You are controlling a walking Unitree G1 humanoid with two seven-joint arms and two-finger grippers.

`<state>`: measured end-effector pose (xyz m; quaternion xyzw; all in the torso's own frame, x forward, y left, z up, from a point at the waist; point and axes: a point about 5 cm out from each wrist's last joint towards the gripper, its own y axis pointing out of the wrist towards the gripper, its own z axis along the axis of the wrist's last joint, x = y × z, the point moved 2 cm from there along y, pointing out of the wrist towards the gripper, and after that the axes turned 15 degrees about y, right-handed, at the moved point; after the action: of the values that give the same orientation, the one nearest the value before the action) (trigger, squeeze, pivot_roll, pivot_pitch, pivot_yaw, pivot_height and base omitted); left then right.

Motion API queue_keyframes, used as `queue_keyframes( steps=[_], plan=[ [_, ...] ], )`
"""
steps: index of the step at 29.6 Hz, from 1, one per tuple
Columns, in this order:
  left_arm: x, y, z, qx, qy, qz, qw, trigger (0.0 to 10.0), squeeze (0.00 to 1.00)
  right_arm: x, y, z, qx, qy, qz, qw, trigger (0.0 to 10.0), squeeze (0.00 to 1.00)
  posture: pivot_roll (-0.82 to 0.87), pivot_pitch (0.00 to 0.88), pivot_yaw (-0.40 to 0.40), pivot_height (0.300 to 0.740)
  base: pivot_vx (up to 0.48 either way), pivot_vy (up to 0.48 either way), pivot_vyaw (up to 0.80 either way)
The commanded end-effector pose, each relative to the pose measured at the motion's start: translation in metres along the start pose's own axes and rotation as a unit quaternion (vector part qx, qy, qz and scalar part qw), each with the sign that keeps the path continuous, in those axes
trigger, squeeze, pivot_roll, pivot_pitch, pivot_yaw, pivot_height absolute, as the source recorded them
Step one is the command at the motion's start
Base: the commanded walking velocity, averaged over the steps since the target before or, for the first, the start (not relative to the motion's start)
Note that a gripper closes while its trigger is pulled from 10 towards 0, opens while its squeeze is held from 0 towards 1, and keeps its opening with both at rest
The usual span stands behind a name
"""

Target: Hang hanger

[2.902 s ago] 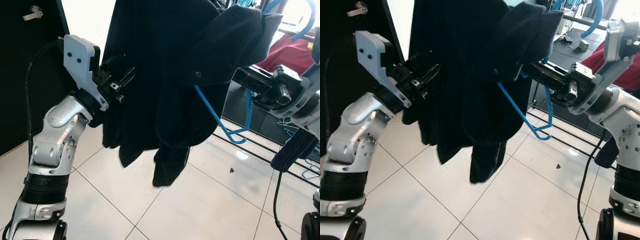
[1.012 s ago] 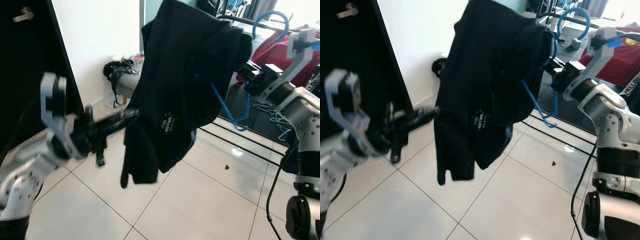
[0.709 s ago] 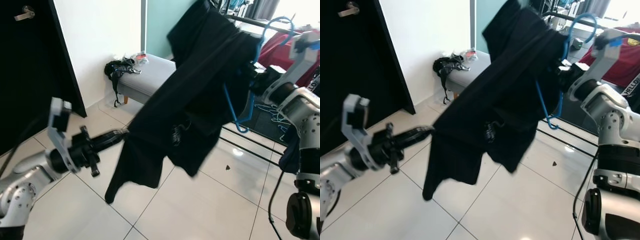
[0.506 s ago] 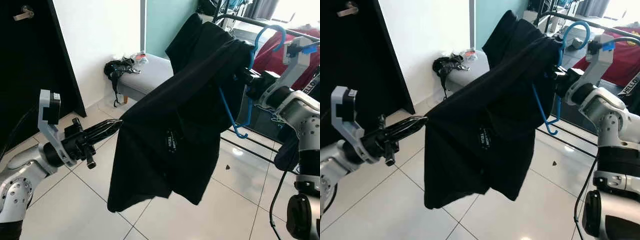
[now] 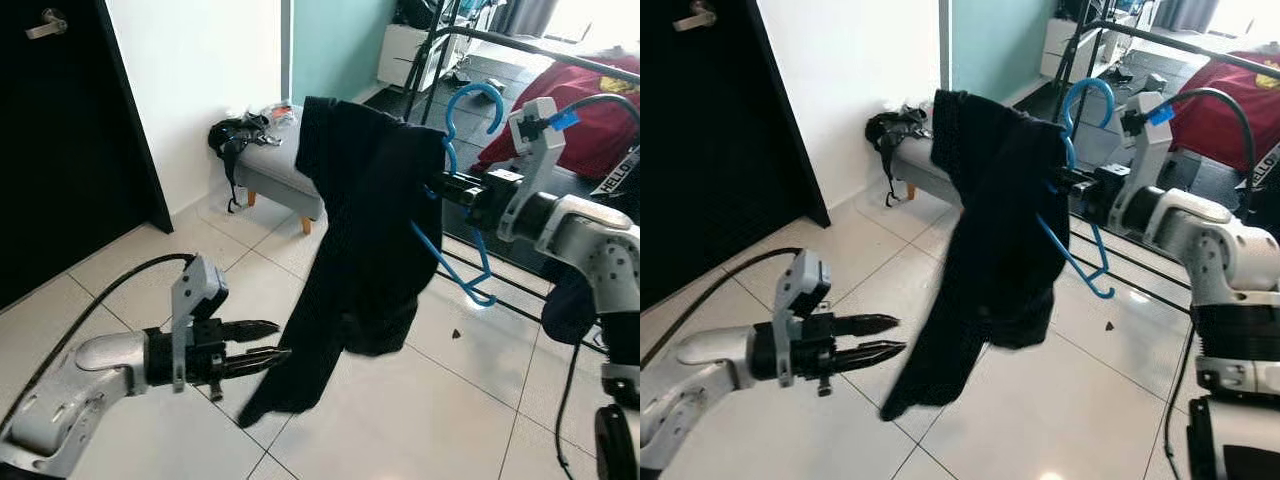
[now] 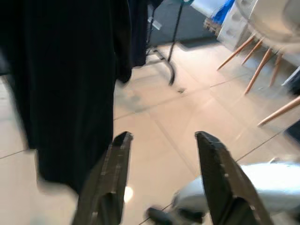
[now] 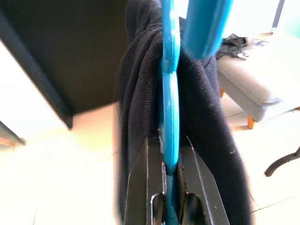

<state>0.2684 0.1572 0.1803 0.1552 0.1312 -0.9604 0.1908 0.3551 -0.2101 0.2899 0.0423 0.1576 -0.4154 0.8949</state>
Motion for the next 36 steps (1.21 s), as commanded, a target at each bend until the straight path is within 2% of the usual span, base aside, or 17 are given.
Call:
queue_keyframes(
  steps=[1,3,4,5,6,8,9,11,12,13,17,18,19,20,24,29,36],
  plan=[
    [-0.018,-0.015,0.001,-0.037,0.044,0.032,0.998,10.0,1.0,-0.011,-0.004,0.012,0.01,-0.048,0.029,0.998,10.0,0.0,-0.01,0.085,-0.067,0.74,0.0,0.0,0.0],
    [-0.036,-0.027,0.01,-0.048,0.077,0.064,0.994,10.0,1.0,-0.011,-0.006,0.01,-0.001,-0.072,0.035,0.997,10.0,0.0,-0.01,0.081,-0.067,0.74,0.0,0.0,0.0],
    [-0.036,-0.027,0.01,-0.048,0.077,0.064,0.994,10.0,1.0,-0.011,-0.006,0.01,-0.001,-0.072,0.035,0.997,10.0,0.0,-0.01,0.081,-0.067,0.74,0.0,0.0,0.0],
    [-0.054,-0.035,0.028,-0.02,0.098,0.103,0.99,10.0,1.0,-0.01,-0.006,0.005,-0.015,-0.096,0.037,0.995,10.0,0.0,-0.01,0.077,-0.067,0.74,0.0,0.0,0.0],
    [-0.054,-0.035,0.028,-0.02,0.098,0.103,0.99,10.0,1.0,-0.01,-0.006,0.005,-0.015,-0.096,0.037,0.995,10.0,0.0,-0.01,0.077,-0.067,0.74,0.0,0.0,0.0],
    [-0.062,-0.037,0.043,0.012,0.107,0.116,0.987,10.0,1.0,-0.011,-0.006,0.001,-0.025,-0.109,0.044,0.993,10.0,0.0,0.0,0.073,-0.068,0.74,0.0,0.0,0.0],
    [-0.069,-0.035,0.073,0.073,0.132,0.12,0.981,10.0,1.0,-0.018,-0.003,-0.009,-0.048,-0.128,0.073,0.988,10.0,0.0,0.0,0.07,-0.069,0.74,0.0,0.0,0.0],
    [-0.072,-0.031,0.11,0.149,0.154,0.105,0.971,10.0,1.0,-0.032,0.001,-0.019,-0.069,-0.138,0.122,0.98,10.0,0.0,0.0,0.064,-0.072,0.74,0.0,0.0,0.0],
    [-0.072,-0.031,0.11,0.149,0.154,0.105,0.971,10.0,1.0,-0.032,0.001,-0.019,-0.069,-0.138,0.122,0.98,10.0,0.0,0.0,0.064,-0.072,0.74,0.0,0.0,0.0],
    [-0.071,-0.03,0.126,0.179,0.164,0.088,0.966,10.0,1.0,-0.039,0.002,-0.022,-0.076,-0.142,0.144,0.976,10.0,0.0,0.01,0.06,-0.071,0.74,0.0,0.0,0.0],
    [-0.067,-0.022,0.149,0.207,0.194,0.039,0.958,10.0,1.0,-0.048,0.006,-0.025,-0.087,-0.15,0.178,0.969,10.0,0.0,0.01,0.049,-0.072,0.74,0.0,0.0,0.0],
    [-0.066,-0.011,0.162,0.206,0.233,-0.001,0.95,10.0,1.0,-0.053,0.01,-0.025,-0.095,-0.159,0.195,0.963,10.0,0.0,0.02,0.043,-0.067,0.74,0.0,0.0,0.0],
    [-0.066,-0.011,0.162,0.206,0.233,-0.001,0.95,10.0,1.0,-0.053,0.01,-0.025,-0.095,-0.159,0.195,0.963,10.0,0.0,0.02,0.043,-0.067,0.74,0.0,0.0,0.0],
    [-0.066,-0.005,0.165,0.207,0.242,-0.018,0.948,10.0,0.0,-0.054,0.012,-0.025,-0.097,-0.164,0.202,0.961,10.0,0.0,0.02,0.037,-0.064,0.74,0.0,0.0,0.0],
    [-0.065,0.004,0.162,0.195,0.253,-0.049,0.946,10.0,0.0,-0.057,0.015,-0.025,-0.099,-0.172,0.211,0.957,10.0,0.0,0.02,0.03,-0.059,0.74,0.0,0.0,0.0],
    [-0.058,0.038,0.126,0.072,0.302,-0.136,0.941,10.0,0.0,-0.072,0.022,-0.022,-0.105,-0.204,0.24,0.943,10.0,0.0,0.01,0.022,-0.047,0.74,0.0,0.0,0.0],
    [-0.073,0.046,0.119,0.031,0.291,-0.099,0.951,10.0,0.0,-0.085,0.018,-0.021,-0.108,-0.221,0.267,0.932,10.0,0.0,0.0,0.02,-0.042,0.74,0.0,0.0,0.0]
  ],
)
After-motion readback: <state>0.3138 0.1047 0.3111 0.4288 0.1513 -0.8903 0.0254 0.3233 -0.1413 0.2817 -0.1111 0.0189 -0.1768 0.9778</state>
